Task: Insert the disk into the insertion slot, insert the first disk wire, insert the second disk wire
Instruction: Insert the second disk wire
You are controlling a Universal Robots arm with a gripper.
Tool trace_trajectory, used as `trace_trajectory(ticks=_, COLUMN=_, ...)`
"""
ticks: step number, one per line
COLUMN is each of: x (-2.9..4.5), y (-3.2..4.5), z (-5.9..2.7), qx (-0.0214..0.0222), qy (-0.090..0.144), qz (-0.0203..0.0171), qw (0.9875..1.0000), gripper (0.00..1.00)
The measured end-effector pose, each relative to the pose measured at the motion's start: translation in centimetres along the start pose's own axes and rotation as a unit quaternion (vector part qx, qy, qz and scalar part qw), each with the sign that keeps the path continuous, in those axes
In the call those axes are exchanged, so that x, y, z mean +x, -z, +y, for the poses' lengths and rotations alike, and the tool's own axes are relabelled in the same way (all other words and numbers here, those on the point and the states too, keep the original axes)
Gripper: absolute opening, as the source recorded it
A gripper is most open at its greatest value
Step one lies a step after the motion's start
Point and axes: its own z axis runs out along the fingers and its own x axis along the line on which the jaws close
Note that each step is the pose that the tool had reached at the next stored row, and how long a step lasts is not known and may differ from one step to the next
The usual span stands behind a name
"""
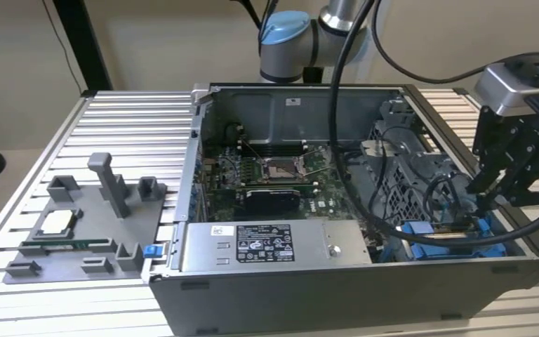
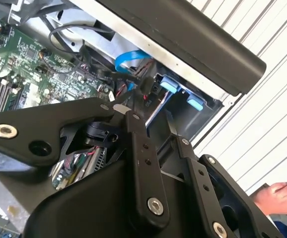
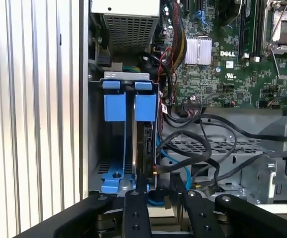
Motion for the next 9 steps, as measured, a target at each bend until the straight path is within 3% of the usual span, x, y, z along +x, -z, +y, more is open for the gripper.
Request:
trace_trajectory(ticks=3, x=-0.43, y=-0.04, z=-0.58, qx=-0.0015, qy=0.0, qz=0.0, qw=1.0, gripper=1.0)
trace_trajectory(ticks=4, x=-0.54, y=-0.05, z=-0.96, qx=-0.0043, qy=0.0, qz=0.0001, qw=1.0, gripper=1.0)
trace_trajectory(ticks=9, x=-0.66, y=-0.08, z=-2.03, qx=-0.0282, qy=-0.003, qz=0.0002, qw=0.9996, gripper=1.0)
